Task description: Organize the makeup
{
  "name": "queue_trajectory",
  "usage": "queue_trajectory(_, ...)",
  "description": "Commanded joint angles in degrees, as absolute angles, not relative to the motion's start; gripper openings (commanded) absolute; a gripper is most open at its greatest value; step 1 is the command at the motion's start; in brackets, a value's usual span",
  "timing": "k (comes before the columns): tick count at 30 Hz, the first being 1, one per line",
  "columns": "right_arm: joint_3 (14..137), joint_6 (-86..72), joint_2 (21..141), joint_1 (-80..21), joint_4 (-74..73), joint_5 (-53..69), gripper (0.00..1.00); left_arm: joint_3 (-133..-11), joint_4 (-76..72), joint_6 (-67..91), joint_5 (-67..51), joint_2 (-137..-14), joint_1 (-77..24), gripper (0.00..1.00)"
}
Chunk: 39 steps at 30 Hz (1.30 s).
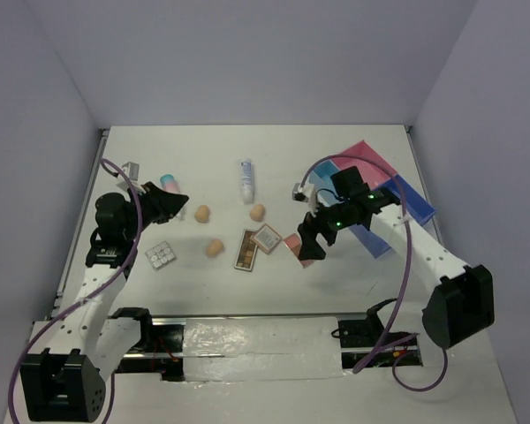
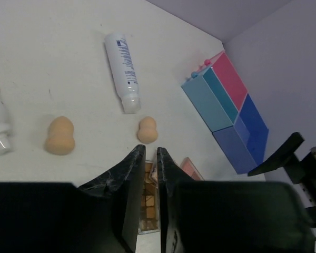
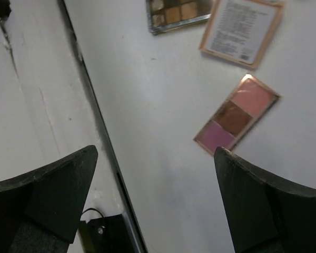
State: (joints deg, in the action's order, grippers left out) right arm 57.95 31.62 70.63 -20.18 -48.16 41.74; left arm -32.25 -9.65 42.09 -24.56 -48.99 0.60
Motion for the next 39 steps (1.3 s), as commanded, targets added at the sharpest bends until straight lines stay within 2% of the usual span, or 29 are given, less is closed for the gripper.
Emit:
queue_trajectory(1,59.06,29.73,75.75,-25.04,-49.58,42.54,1.00,-31.47,-11.52,41.92,-27.77,-48.08,0.44,0.27)
queue_trajectory(2,58.89,27.44,76.54,-26.09,-48.27,42.19,1.00,-31.29,-10.90,42.01,-27.77,-47.73,0.44,0.27)
queue_trajectory(5,57.83,22.25,77.96,-32.24,-43.43,37.54,0.97,-31.11,-8.62,41.84,-26.81,-46.06,0.35,0.45)
queue_trajectory(6,57.31,21.28,78.22,-35.39,-42.46,35.18,0.87,-31.20,-7.92,41.66,-26.55,-45.53,0.35,0.61)
queue_trajectory(7,56.96,20.05,78.31,-36.81,-39.75,33.50,0.83,-31.29,-7.21,41.31,-26.02,-44.40,0.44,0.67)
queue_trajectory(8,56.61,18.65,78.40,-37.96,-38.51,31.75,0.72,-31.55,-5.47,41.05,-25.15,-43.86,0.35,0.83)
queue_trajectory(9,56.17,16.37,79.09,-40.23,-37.45,27.12,0.65,-31.64,-4.67,40.78,-24.70,-43.42,0.44,0.90)
queue_trajectory(10,56.34,14.87,79.71,-41.21,-36.05,24.11,0.58,-31.64,-3.96,40.52,-24.52,-42.46,0.44,0.94)
queue_trajectory(11,56.60,13.64,81.89,-41.92,-35.77,21.38,0.45,-31.55,-2.65,40.43,-23.91,-42.02,0.44,0.99)
queue_trajectory(13,58.96,9.51,84.89,-43.50,-36.55,15.59,0.44,-31.29,-1.67,40.34,-23.56,-40.70,0.35,0.99)
queue_trajectory(18,63.80,1.95,93.51,-45.88,-37.44,6.35,0.72,-30.15,1.56,40.52,-21.63,-37.45,0.44,0.99)
queue_trajectory(19,64.24,1.67,94.12,-46.23,-37.09,3.54,0.91,-30.15,2.28,40.52,-21.45,-37.01,0.35,0.99)
queue_trajectory(20,64.68,1.50,95.09,-46.32,-37.09,2.73,1.00,-30.15,2.89,40.34,-21.10,-36.65,0.44,0.99)
queue_trajectory(29,63.19,0.88,95.18,-45.97,-34.54,-3.86,1.00,-28.92,5.89,40.43,-19.34,-33.31,0.44,0.99)
queue_trajectory(39,64.25,0.35,99.23,-39.21,-33.66,-1.50,0.97,-28.57,8.08,40.87,-18.46,-30.85,0.44,0.99)
